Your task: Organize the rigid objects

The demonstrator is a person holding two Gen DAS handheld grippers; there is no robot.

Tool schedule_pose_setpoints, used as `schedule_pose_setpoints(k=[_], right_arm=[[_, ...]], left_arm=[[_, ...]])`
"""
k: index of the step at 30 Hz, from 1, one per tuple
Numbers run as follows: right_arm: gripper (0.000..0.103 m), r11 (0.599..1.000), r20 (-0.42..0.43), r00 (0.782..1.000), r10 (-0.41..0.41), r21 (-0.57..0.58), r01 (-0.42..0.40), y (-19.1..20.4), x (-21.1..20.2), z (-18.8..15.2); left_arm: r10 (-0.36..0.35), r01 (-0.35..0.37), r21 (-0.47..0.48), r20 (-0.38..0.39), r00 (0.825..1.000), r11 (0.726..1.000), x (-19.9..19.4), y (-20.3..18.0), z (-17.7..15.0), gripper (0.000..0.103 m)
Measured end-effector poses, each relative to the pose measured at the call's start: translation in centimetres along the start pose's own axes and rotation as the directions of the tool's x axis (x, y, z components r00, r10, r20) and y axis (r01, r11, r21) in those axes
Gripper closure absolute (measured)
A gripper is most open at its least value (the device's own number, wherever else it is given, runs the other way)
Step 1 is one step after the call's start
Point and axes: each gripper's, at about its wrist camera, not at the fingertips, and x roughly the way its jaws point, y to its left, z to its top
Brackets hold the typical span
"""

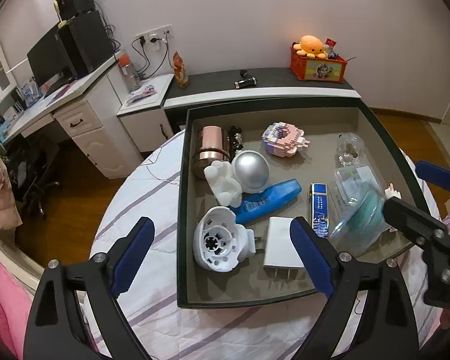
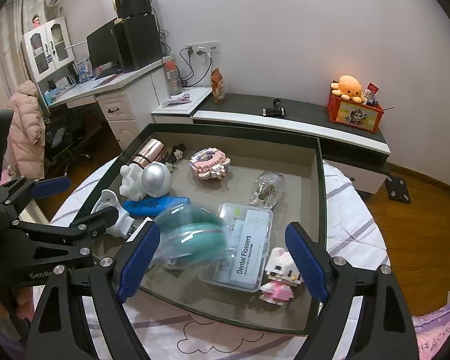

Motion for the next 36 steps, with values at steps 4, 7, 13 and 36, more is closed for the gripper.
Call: schedule_pose_setpoints(k=[4, 7, 13, 36], right_arm=[[0.015, 1.0, 0.028, 0.999, -0.028, -0.009, 0.028, 0.3, -1.3, 0.0], [0.015, 1.0, 0.04, 0.999, -0.03, -0.003, 0.03, 0.3, -2.2, -0.1], [0.015, 0.998, 0.068, 0.996, -0.056, -0.007, 0.057, 0.7, -4.5, -0.6], [0.015, 0.99, 0.264, 0.956, -0.13, -0.015, 0.139, 4.8, -17.6, -9.7]], left_arm=[[0.009, -0.009, -0.006, 0.013, 1.0, 1.0, -0.7, 0.2, -0.1, 0.01], [0.009, -0.009, -0.008, 0.025, 1.0, 1.0, -1.5, 0.2, -0.3, 0.01], [0.011, -0.01, -0.011, 0.07, 0.998, 1.0, -4.1, -0.1, -0.8, 0.009], [-0.061, 0.071, -0.014, 0.363, 0.93, 0.997, -17.3, -2.3, -10.8, 0.001]])
